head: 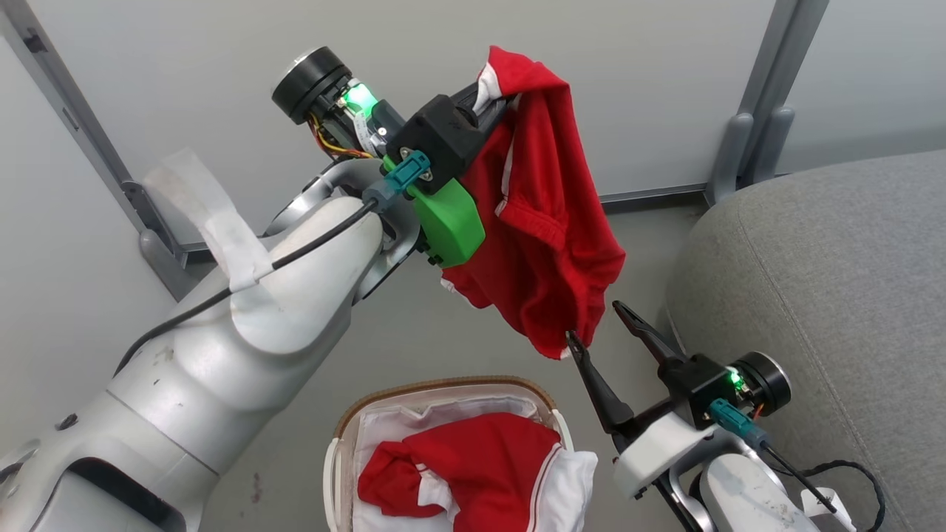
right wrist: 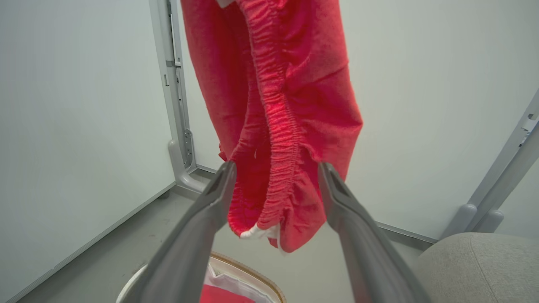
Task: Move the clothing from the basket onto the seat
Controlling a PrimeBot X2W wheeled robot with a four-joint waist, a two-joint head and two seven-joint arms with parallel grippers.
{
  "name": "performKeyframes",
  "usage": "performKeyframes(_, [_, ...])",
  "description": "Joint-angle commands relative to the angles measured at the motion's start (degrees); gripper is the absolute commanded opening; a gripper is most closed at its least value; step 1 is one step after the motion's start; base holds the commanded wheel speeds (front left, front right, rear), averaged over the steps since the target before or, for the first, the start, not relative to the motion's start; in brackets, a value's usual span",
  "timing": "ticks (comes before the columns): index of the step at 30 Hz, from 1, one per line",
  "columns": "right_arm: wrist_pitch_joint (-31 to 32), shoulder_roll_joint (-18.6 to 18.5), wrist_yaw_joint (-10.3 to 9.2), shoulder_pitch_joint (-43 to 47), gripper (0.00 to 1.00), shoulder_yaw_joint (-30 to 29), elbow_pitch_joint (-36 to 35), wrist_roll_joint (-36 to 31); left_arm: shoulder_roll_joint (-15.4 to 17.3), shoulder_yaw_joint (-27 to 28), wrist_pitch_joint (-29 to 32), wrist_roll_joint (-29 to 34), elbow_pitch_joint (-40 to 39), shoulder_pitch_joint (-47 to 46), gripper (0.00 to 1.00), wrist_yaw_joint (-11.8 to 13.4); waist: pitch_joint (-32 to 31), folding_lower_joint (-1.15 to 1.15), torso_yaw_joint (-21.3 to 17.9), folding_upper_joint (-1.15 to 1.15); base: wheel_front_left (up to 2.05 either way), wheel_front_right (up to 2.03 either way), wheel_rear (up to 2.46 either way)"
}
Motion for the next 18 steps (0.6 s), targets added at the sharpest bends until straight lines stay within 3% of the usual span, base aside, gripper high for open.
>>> performKeyframes(1, [-0.1, -0.2, -0.04, -0.9, 1.0, -0.2, 0.9, -0.9, -0.3, -0.2, -0.1, -0.5, -0.6, -1.1, 0.0, 0.1, 0.0, 0.0, 0.6, 0.0, 0.0, 0.0, 0.0])
performKeyframes(8, [-0.1, -0.2, -0.04, -2.8, 1.0, -3.7, 5.5, -3.3, -1.1, -1.4, 0.9, -1.6, -4.4, -0.3, 0.0, 0.1, -0.1, 0.0, 2.5, 0.0, 0.0, 0.0, 0.0])
performKeyframes(18, [-0.1, -0.2, -0.04, -7.0, 1.0, -10.1, 10.4, -5.7, 0.3, -1.7, 1.9, -2.4, -11.2, 1.2, 0.0, 0.8, 0.1, 0.0, 4.2, 0.0, 0.0, 0.0, 0.0])
